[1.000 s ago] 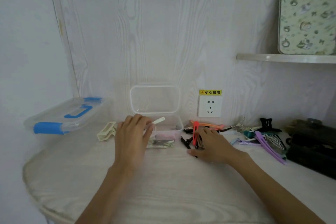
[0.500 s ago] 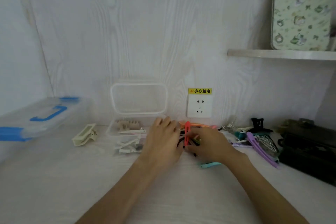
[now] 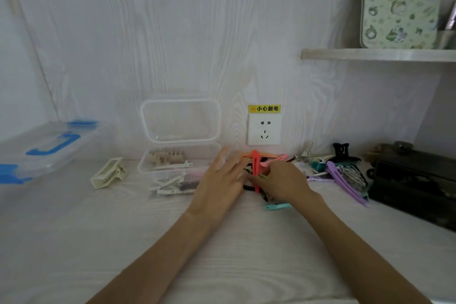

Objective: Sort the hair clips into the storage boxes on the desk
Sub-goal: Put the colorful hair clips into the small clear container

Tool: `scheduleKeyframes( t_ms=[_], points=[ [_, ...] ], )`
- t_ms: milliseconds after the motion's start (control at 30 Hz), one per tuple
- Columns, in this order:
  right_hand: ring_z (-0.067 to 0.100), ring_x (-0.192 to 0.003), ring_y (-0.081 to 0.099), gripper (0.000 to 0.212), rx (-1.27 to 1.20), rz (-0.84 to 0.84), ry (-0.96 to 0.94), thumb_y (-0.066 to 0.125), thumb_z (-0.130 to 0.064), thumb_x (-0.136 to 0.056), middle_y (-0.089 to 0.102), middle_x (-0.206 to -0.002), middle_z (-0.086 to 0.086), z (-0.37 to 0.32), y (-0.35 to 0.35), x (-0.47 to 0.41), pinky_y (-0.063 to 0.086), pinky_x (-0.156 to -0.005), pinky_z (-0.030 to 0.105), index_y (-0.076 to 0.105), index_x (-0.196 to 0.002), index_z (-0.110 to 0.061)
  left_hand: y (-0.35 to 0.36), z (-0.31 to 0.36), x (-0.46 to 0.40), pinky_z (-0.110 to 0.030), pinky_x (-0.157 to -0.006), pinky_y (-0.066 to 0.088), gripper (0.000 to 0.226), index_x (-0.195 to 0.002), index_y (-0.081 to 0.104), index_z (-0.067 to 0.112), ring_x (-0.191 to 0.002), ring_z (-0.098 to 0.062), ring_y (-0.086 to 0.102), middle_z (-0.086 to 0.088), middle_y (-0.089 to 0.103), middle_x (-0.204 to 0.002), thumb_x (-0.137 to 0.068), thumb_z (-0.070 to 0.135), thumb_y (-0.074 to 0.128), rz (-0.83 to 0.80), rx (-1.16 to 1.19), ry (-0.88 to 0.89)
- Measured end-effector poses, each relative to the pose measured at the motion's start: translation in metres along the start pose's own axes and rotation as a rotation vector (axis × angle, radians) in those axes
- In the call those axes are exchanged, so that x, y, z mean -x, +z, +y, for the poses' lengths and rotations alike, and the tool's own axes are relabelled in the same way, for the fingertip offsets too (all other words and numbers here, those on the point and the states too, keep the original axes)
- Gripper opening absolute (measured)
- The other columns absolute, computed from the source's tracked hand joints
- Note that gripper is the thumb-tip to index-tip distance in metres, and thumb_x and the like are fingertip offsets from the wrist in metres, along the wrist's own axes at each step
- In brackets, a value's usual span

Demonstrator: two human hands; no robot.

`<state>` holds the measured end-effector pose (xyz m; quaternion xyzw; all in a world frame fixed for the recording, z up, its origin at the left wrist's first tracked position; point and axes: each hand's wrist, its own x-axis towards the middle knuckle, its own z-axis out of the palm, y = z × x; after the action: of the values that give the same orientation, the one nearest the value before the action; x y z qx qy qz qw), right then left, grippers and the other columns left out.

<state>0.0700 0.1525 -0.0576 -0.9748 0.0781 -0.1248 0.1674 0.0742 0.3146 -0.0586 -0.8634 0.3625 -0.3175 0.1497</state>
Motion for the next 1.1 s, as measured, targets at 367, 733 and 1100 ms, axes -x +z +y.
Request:
scheduleKeyframes(
  t_ms=[367,733,1100],
  points=[
    [0.016,-0.067,0.059,0.026,-0.754,0.093,0.189,0.058,-0.03,-0.089,0.068,-0.073,0.005,0.008,-0.027,-0.005,0.052,-0.071,0.028,0.073,-0.082,-0.009,0.005,0.002,0.003,-0.031,-0.113,0.022,0.023,-0.079,0.071,0.018,-0.08,-0.017,0.071,0.004,0.069,-0.07,-0.06,0.006,0.075,0.077,0.076,0.109],
    [0.008,-0.07,0.056,0.025,-0.714,0.453,-0.151,0.052,-0.028,-0.093,0.062,-0.077,-0.009,0.0,-0.022,-0.007,0.043,-0.061,0.016,0.063,-0.114,-0.02,-0.016,-0.055,0.02,-0.018,-0.087,0.045,0.018,-0.103,0.072,0.013,-0.1,-0.013,0.063,0.001,0.07,-0.108,-0.087,0.015,0.064,0.649,0.68,-0.513],
    [0.02,-0.116,0.047,0.041,-0.031,0.093,-0.634,0.027,-0.025,-0.097,0.059,-0.119,-0.002,-0.086,0.006,-0.02,0.026,-0.108,0.042,0.044,-0.135,-0.03,-0.004,-0.086,0.043,-0.04,-0.078,0.05,0.035,-0.112,0.066,0.019,-0.095,-0.032,0.064,-0.01,0.071,-0.102,-0.086,0.005,0.048,0.435,0.635,-1.059]
  ],
)
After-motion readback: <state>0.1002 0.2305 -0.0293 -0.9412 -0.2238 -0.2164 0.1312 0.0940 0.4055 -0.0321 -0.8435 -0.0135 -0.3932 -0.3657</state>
